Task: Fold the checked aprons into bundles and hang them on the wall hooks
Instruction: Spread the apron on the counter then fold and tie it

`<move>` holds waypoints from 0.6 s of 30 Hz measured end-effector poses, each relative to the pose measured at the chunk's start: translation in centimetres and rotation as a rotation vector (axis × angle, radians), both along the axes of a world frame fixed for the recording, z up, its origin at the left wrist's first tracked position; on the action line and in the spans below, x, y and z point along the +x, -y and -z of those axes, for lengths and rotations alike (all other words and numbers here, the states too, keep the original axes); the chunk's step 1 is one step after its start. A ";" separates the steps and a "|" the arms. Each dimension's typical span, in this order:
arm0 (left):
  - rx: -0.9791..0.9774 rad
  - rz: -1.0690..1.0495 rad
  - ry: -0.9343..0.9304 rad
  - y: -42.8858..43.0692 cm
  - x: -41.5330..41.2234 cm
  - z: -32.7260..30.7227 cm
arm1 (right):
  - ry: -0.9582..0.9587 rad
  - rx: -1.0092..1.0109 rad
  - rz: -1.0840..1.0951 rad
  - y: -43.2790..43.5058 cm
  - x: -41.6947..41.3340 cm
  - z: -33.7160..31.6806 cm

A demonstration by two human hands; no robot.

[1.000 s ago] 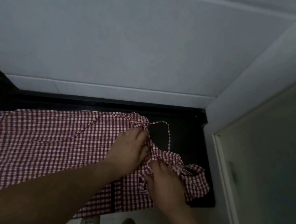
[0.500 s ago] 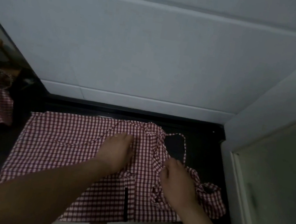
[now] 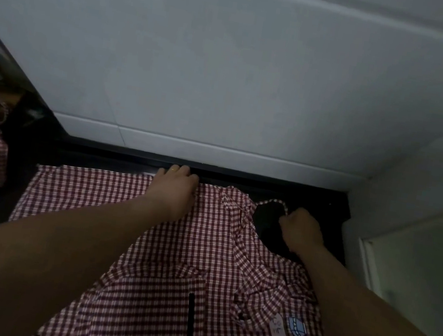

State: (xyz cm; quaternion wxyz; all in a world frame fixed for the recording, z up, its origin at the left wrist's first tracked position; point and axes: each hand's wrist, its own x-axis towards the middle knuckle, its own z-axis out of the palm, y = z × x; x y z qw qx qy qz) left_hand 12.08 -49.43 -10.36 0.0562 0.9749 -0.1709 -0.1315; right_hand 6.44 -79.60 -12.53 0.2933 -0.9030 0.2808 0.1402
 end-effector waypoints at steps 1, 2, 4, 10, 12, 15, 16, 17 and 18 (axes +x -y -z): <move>-0.062 -0.013 -0.019 0.1 0.1 -0.6 | 0.094 0.109 0.088 -0.3 0.7 -0.6; -0.130 -0.032 -0.071 0.3 0.2 -1.1 | 0.171 0.240 0.162 -0.9 1.4 -1.6; -0.260 -0.053 -0.215 0.7 0.8 -2.3 | 0.272 0.400 0.186 -2.1 3.1 -4.0; -0.584 0.019 -0.293 4.2 2.3 -5.1 | 0.253 0.495 -0.201 -6.7 6.7 -11.0; -0.714 0.039 -0.329 5.4 2.5 -5.9 | 0.224 0.615 -0.326 -8.0 7.1 -12.7; -0.829 -0.081 -0.384 5.8 2.8 -6.8 | 0.295 0.987 -0.061 -9.0 7.0 -13.4; -0.871 -0.154 -0.423 5.7 2.9 -7.1 | 0.319 1.008 0.063 -8.9 6.8 -12.9; -0.898 -0.212 -0.449 5.4 2.9 -7.5 | 0.318 0.941 0.100 -8.8 6.3 -12.2; -0.909 -0.249 -0.464 5.1 3.0 -7.9 | 0.283 0.802 0.024 -8.6 5.7 -11.1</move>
